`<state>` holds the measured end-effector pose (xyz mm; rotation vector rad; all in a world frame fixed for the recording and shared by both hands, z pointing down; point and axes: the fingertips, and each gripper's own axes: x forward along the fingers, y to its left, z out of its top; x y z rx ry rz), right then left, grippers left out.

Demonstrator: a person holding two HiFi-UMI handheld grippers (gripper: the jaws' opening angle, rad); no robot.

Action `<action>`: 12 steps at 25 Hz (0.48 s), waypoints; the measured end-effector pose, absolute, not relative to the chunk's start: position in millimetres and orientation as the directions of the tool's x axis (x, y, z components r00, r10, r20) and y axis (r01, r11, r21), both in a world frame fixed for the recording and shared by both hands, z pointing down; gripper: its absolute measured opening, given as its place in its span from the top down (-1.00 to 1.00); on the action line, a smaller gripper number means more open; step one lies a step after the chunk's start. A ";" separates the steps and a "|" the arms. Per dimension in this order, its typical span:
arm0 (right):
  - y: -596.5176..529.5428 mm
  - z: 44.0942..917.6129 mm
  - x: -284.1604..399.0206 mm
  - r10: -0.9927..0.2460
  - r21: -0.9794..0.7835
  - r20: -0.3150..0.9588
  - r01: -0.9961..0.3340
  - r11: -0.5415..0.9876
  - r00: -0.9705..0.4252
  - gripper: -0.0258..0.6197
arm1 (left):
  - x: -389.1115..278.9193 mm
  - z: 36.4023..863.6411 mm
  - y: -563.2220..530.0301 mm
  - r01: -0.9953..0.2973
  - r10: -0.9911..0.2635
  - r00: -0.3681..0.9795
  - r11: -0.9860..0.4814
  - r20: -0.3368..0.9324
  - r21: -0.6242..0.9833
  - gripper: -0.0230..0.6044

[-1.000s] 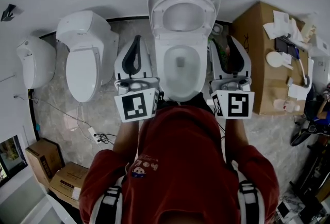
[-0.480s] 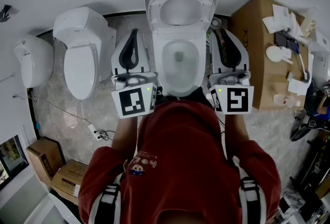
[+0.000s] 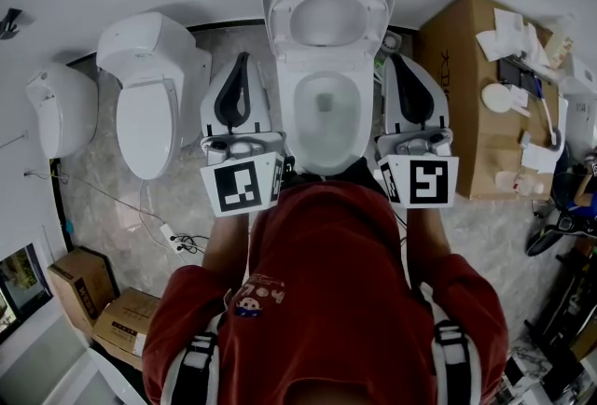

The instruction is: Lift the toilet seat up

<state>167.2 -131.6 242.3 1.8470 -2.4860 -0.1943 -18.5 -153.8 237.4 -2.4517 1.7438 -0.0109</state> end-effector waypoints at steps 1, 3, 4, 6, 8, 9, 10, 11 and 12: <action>-131.5 242.4 167.4 -0.956 0.124 -0.044 -0.951 0.284 -0.291 0.87 | -17.9 237.5 -153.7 -0.940 -0.941 0.332 -0.323 -0.070 -0.112 0.90; -131.1 242.3 167.6 -0.956 0.129 -0.046 -0.951 0.282 -0.290 0.87 | -16.4 238.0 -153.3 -0.938 -0.940 0.335 -0.327 -0.068 -0.113 0.90; -130.9 242.1 167.4 -0.956 0.133 -0.047 -0.950 0.281 -0.289 0.87 | -15.7 238.2 -153.0 -0.937 -0.939 0.338 -0.329 -0.068 -0.113 0.90; -130.6 241.9 166.7 -0.956 0.141 -0.048 -0.950 0.280 -0.289 0.87 | -14.5 238.1 -152.2 -0.935 -0.936 0.346 -0.337 -0.071 -0.112 0.90; -131.0 241.8 166.5 -0.956 0.146 -0.047 -0.949 0.281 -0.290 0.87 | -12.5 237.1 -151.6 -0.932 -0.932 0.355 -0.346 -0.075 -0.112 0.90; -131.2 241.7 166.5 -0.956 0.148 -0.047 -0.948 0.282 -0.291 0.87 | -11.4 236.3 -151.5 -0.930 -0.930 0.359 -0.350 -0.077 -0.113 0.90; -131.5 241.4 166.4 -0.955 0.150 -0.046 -0.947 0.282 -0.292 0.87 | -10.4 235.6 -151.5 -0.929 -0.929 0.362 -0.353 -0.079 -0.113 0.90; -131.7 240.8 166.1 -0.955 0.150 -0.047 -0.947 0.283 -0.293 0.87 | -9.6 235.2 -151.5 -0.928 -0.928 0.364 -0.354 -0.080 -0.113 0.90; -132.0 239.9 165.7 -0.955 0.146 -0.051 -0.948 0.283 -0.293 0.88 | -9.1 234.9 -151.5 -0.928 -0.927 0.365 -0.356 -0.081 -0.113 0.90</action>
